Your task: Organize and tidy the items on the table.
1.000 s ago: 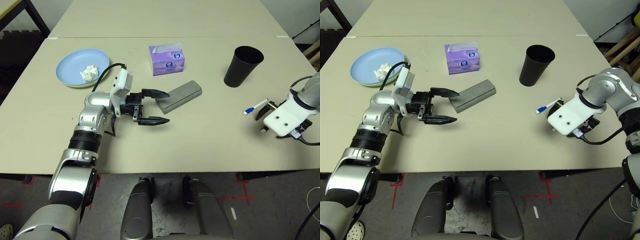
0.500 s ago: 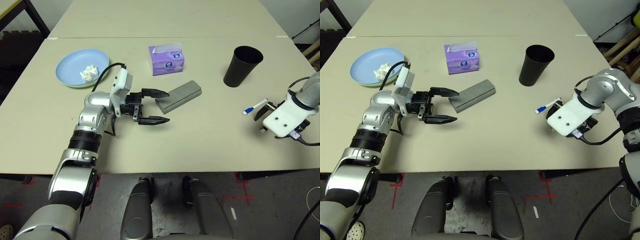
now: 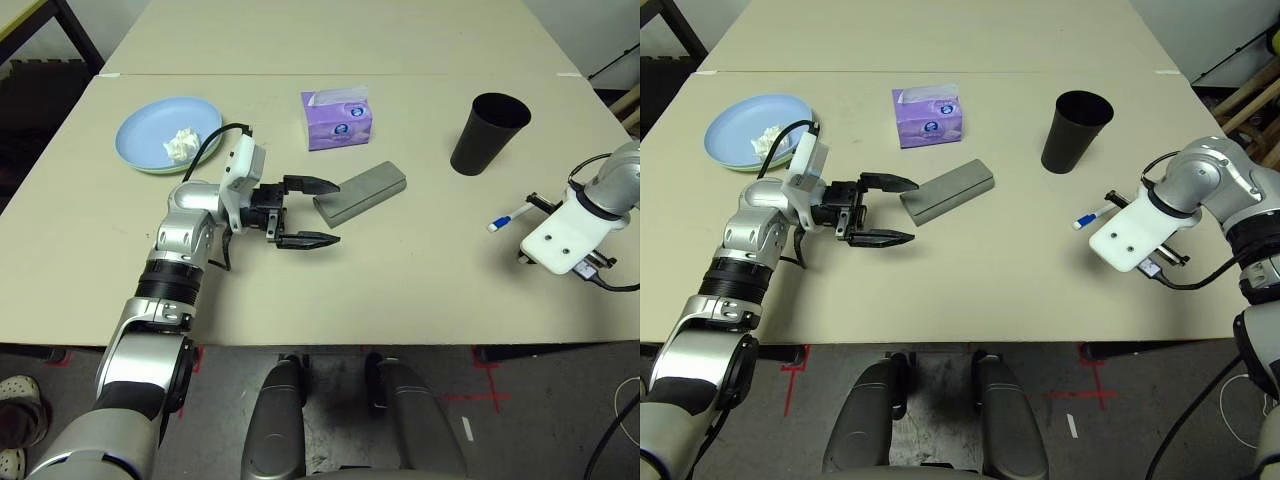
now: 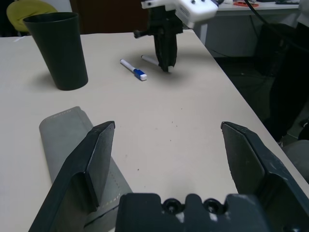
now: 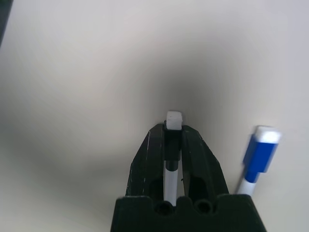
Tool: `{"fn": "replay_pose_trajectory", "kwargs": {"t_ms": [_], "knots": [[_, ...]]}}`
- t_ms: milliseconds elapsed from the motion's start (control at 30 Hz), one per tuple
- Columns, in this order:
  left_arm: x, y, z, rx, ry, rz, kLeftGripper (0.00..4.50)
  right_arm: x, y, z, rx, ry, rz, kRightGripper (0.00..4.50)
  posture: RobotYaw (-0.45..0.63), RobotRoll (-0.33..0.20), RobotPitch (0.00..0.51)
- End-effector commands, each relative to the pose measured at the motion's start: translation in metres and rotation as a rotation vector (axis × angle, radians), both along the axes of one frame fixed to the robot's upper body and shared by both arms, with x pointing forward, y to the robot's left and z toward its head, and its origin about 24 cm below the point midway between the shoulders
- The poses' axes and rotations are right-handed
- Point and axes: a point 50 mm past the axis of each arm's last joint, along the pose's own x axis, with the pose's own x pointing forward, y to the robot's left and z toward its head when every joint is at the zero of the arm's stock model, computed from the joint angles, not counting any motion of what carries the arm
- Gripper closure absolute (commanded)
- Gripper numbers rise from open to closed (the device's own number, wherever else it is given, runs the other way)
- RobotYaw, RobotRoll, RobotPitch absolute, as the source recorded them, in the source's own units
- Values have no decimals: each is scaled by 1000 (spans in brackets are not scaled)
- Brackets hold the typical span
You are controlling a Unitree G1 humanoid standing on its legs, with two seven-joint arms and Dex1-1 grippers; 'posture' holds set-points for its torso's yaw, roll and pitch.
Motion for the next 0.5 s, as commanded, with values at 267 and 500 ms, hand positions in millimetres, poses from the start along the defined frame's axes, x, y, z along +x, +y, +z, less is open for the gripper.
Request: {"fn": "replay_pose_trajectory", "kwargs": {"t_ms": [267,500], "knots": [[1,-2,1,-8,-8,-7,0,0,29,56,709,137,-235,4170,68,0,230],[1,-2,-1,-9,-4,-4,0,7,48,53,1446,50,-376,4170,63,0,232]]}}
